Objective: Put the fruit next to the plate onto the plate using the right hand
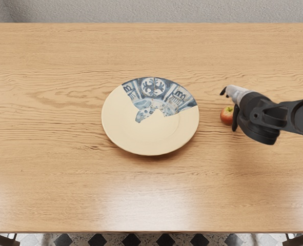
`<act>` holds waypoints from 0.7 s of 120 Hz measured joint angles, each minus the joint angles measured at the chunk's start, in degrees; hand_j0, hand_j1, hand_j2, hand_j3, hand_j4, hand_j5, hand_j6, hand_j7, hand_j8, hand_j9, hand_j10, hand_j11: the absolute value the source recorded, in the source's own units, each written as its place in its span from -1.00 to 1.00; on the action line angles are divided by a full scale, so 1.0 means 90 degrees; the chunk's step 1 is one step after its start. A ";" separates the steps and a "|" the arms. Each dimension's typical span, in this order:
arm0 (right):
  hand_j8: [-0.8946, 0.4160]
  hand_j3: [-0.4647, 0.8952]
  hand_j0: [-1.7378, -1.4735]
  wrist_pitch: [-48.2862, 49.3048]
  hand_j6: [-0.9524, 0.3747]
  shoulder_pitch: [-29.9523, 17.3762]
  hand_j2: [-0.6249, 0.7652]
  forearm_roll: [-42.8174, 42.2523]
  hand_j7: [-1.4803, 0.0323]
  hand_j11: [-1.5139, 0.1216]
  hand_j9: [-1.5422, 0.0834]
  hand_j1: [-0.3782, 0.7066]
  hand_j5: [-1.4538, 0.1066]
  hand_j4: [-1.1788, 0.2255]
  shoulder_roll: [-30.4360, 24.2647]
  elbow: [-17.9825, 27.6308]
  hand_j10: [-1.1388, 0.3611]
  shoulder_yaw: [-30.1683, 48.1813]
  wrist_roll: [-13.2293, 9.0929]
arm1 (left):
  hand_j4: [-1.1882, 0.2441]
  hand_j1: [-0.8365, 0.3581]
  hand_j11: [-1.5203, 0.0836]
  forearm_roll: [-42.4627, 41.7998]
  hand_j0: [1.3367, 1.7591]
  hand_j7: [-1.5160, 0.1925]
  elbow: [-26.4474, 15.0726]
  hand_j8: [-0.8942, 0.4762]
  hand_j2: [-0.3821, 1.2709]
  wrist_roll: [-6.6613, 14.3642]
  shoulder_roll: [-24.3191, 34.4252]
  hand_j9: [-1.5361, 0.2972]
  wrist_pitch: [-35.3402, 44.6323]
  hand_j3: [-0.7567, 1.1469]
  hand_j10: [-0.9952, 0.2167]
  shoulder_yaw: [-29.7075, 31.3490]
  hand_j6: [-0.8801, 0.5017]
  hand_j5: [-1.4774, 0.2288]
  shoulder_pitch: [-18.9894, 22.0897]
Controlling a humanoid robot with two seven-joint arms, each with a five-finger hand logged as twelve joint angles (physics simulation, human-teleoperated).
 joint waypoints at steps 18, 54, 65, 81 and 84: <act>-0.03 -0.32 -0.40 -0.0014 0.05 -0.0094 -0.17 -0.0003 0.52 0.45 0.49 -0.39 0.44 0.32 0.0156 -0.0211 0.18 0.0008 0.0000 | 0.66 0.98 0.90 0.0000 0.52 0.77 0.0000 0.31 -0.54 0.0000 0.0000 0.68 0.0000 -0.21 0.64 0.0000 0.27 0.73 0.0000; -0.06 -0.32 -0.40 -0.0307 0.01 -0.0140 -0.18 -0.0003 0.48 0.41 0.45 -0.33 0.40 0.28 0.0380 -0.0218 0.15 -0.0080 0.0000 | 0.66 0.98 0.90 0.0000 0.52 0.77 0.0000 0.31 -0.54 0.0000 0.0000 0.68 0.0000 -0.20 0.64 0.0000 0.27 0.73 0.0000; -0.07 -0.32 -0.40 -0.0332 0.00 -0.0144 -0.18 0.0001 0.47 0.40 0.44 -0.31 0.39 0.27 0.0365 -0.0210 0.13 -0.0137 0.0000 | 0.66 0.98 0.90 0.0000 0.52 0.77 0.0000 0.31 -0.54 0.0000 0.0000 0.68 0.0000 -0.21 0.64 0.0000 0.27 0.73 0.0000; -0.14 -0.32 -0.40 -0.0344 -0.06 -0.0146 -0.19 0.0015 0.40 0.33 0.37 -0.23 0.32 0.21 0.0383 -0.0206 0.08 -0.0158 0.0000 | 0.66 0.98 0.90 0.0000 0.52 0.77 0.0000 0.31 -0.54 0.0000 0.0000 0.68 0.0000 -0.21 0.64 0.0000 0.27 0.73 0.0000; -0.15 -0.32 -0.40 -0.0345 -0.07 -0.0146 -0.20 0.0017 0.38 0.32 0.36 -0.20 0.30 0.20 0.0387 -0.0206 0.07 -0.0156 0.0000 | 0.66 0.98 0.90 0.0000 0.52 0.77 0.0000 0.31 -0.54 0.0000 0.0000 0.68 0.0000 -0.21 0.64 -0.0001 0.27 0.73 0.0000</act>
